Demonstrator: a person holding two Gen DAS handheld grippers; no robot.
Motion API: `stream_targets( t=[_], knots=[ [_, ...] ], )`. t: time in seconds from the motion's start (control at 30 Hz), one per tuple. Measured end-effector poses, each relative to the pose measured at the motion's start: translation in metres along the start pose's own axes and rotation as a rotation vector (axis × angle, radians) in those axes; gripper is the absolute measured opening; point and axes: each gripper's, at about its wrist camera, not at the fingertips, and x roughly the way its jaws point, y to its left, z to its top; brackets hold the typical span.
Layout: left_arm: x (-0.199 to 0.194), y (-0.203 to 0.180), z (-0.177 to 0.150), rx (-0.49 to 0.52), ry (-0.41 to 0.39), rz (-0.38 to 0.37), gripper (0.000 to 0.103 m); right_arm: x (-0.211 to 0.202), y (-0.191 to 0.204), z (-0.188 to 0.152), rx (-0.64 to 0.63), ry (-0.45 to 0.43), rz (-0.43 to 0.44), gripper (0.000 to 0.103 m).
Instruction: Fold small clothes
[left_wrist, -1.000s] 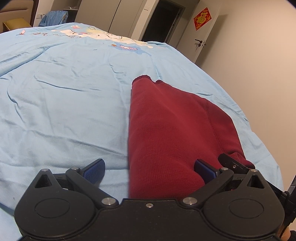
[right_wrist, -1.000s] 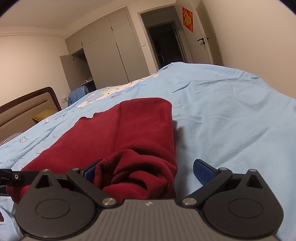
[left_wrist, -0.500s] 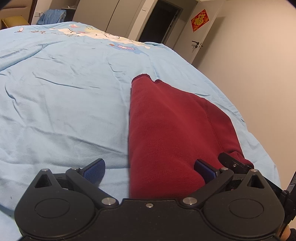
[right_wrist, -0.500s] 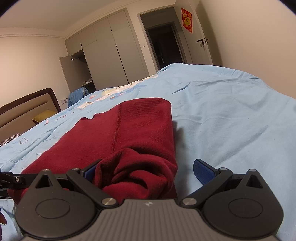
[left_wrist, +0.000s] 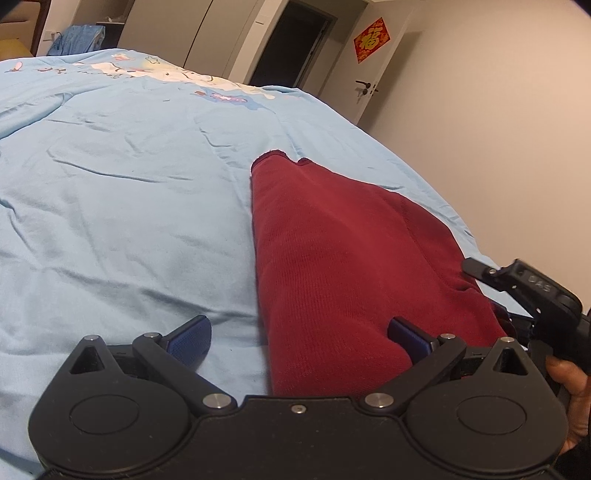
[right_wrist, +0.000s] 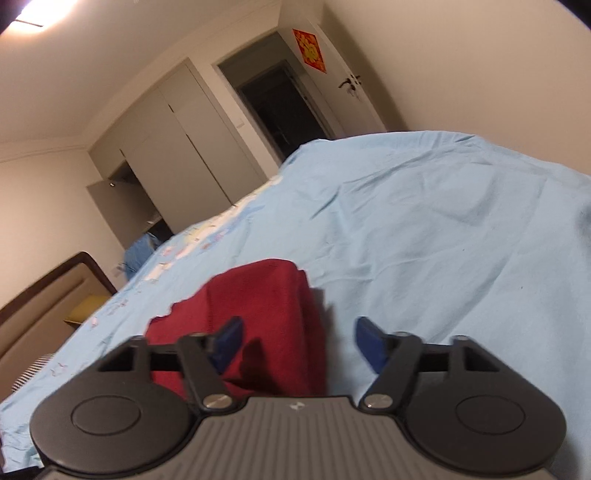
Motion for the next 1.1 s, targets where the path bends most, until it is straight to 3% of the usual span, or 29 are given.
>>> stream_targets(
  t=[0.07, 0.17, 0.37, 0.47, 0.53, 0.6, 0.67, 0.73, 0.83, 1.1],
  knots=[
    [0.001, 0.001, 0.000, 0.006, 0.000, -0.004, 0.102, 0.004, 0.003, 0.000, -0.019, 0.012, 0.013, 0.033],
    [0.003, 0.002, 0.000, 0.011, 0.000, -0.007, 0.102, 0.003, 0.022, -0.005, -0.130, -0.001, 0.011, 0.018],
    [0.002, 0.001, -0.001, 0.012, -0.004, -0.006, 0.102, 0.003, 0.064, -0.018, -0.410, -0.039, -0.001, 0.016],
    [0.001, 0.001, -0.002, 0.012, -0.005, -0.005, 0.102, 0.006, 0.066, -0.019, -0.434, -0.036, -0.014, 0.016],
    [0.001, 0.001, -0.002, 0.014, -0.005, -0.005, 0.102, 0.010, 0.058, -0.015, -0.387, -0.020, -0.027, 0.016],
    [0.001, 0.001, -0.002, 0.016, -0.005, -0.004, 0.102, 0.012, 0.042, -0.010, -0.307, 0.004, -0.024, 0.021],
    [0.001, 0.001, -0.002, 0.016, -0.004, -0.003, 0.102, 0.014, 0.028, -0.006, -0.227, 0.023, -0.014, 0.051],
    [0.001, 0.001, -0.002, 0.016, -0.004, -0.003, 0.102, 0.013, 0.014, -0.002, -0.153, 0.027, 0.022, 0.066],
    [0.001, 0.001, -0.002, 0.016, -0.006, -0.002, 0.102, 0.015, 0.001, 0.006, -0.090, 0.049, 0.075, 0.068],
    [0.002, -0.001, 0.002, 0.011, 0.013, 0.010, 0.102, 0.052, -0.004, 0.027, -0.097, 0.121, 0.122, 0.069]
  ],
)
